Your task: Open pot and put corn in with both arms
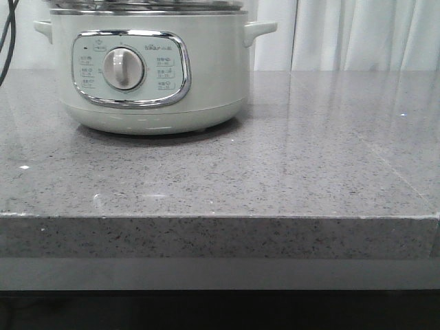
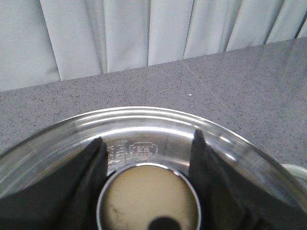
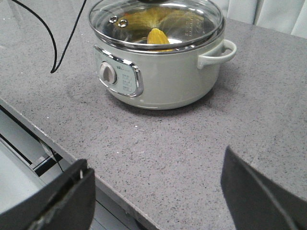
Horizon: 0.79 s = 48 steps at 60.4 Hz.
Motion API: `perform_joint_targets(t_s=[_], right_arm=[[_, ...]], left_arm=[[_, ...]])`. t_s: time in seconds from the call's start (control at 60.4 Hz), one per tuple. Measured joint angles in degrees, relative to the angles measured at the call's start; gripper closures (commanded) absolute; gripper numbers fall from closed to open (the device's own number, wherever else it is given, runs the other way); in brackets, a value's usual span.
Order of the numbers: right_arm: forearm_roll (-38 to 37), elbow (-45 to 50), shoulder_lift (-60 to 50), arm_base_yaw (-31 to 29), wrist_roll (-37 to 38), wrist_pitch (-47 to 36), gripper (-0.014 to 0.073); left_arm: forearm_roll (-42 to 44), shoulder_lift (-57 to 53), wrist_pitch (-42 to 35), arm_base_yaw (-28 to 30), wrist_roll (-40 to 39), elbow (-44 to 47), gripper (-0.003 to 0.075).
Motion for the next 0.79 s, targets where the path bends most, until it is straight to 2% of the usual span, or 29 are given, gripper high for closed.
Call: perform_joint_targets(t_s=[0.794], right_arm=[[0.00, 0.00, 0.00, 0.00, 0.00, 0.00, 0.0032]], left_arm=[[-0.09, 0.70, -1.80, 0.00, -0.13, -0.13, 0.0514]])
